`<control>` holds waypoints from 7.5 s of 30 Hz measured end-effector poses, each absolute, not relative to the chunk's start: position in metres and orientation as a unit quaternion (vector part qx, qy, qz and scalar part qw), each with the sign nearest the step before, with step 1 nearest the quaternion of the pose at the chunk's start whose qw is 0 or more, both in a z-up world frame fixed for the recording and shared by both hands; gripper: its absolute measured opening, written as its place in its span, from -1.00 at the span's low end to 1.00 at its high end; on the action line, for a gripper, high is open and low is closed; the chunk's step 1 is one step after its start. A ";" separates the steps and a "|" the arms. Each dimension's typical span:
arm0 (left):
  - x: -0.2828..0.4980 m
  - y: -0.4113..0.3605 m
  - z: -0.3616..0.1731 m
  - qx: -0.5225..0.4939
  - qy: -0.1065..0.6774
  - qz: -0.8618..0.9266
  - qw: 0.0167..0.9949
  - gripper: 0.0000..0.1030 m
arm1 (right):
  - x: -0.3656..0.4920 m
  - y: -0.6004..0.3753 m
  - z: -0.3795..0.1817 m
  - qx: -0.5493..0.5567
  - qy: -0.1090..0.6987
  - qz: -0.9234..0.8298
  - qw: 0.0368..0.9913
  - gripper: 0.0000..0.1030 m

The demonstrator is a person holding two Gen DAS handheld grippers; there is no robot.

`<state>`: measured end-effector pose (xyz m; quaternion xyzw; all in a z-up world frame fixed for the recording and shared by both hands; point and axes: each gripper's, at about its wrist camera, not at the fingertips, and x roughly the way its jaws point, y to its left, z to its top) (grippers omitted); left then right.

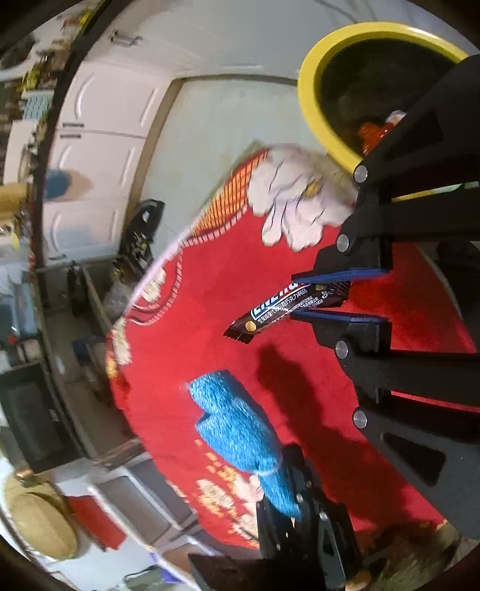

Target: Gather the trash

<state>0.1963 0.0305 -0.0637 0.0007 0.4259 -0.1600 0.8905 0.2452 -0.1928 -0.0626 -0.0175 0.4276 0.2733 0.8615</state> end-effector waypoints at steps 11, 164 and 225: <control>0.199 -0.029 -0.025 0.002 0.387 -0.204 0.899 -0.62 | 0.199 -0.266 -0.018 0.023 0.384 0.217 0.897 -0.73; 0.152 -0.078 -0.023 0.011 0.371 -0.144 0.917 0.79 | 0.075 -0.295 -0.024 0.030 0.290 0.009 0.956 0.88; 0.039 -0.015 -0.052 -0.016 0.197 -0.046 0.979 0.79 | -0.004 -0.211 -0.059 -0.021 0.095 0.002 0.995 0.88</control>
